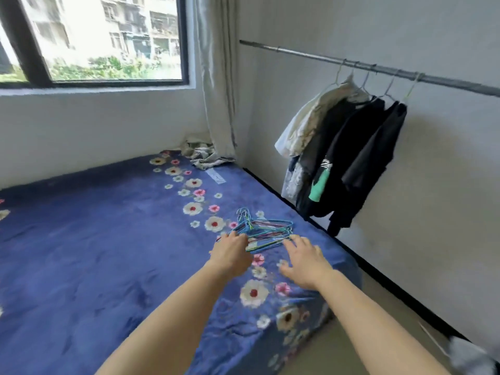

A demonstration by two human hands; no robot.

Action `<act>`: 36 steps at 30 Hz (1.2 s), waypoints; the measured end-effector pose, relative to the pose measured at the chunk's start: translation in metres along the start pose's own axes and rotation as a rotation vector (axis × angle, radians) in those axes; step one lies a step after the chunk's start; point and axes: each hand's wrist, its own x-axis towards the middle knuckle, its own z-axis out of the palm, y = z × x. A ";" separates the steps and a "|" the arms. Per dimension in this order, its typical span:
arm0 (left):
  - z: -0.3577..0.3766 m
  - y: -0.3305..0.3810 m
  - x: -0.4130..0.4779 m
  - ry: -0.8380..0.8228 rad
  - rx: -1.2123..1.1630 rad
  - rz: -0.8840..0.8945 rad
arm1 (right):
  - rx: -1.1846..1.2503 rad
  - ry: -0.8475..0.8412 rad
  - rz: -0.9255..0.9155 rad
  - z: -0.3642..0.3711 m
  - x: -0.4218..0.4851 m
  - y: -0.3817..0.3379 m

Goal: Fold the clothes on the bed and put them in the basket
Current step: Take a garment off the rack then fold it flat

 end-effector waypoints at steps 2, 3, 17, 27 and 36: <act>-0.003 0.027 0.026 -0.007 0.032 0.066 | 0.017 0.034 0.036 -0.012 0.008 0.035; -0.004 0.048 0.049 0.005 0.052 0.108 | 0.027 0.067 0.063 -0.019 0.015 0.061; -0.056 0.246 0.343 0.126 0.085 0.332 | -0.068 0.250 0.251 -0.143 0.172 0.314; -0.078 0.399 0.477 0.176 -0.094 0.451 | -0.097 0.372 0.368 -0.240 0.267 0.480; -0.079 0.503 0.572 0.211 -0.226 0.382 | -0.268 0.594 0.332 -0.339 0.342 0.610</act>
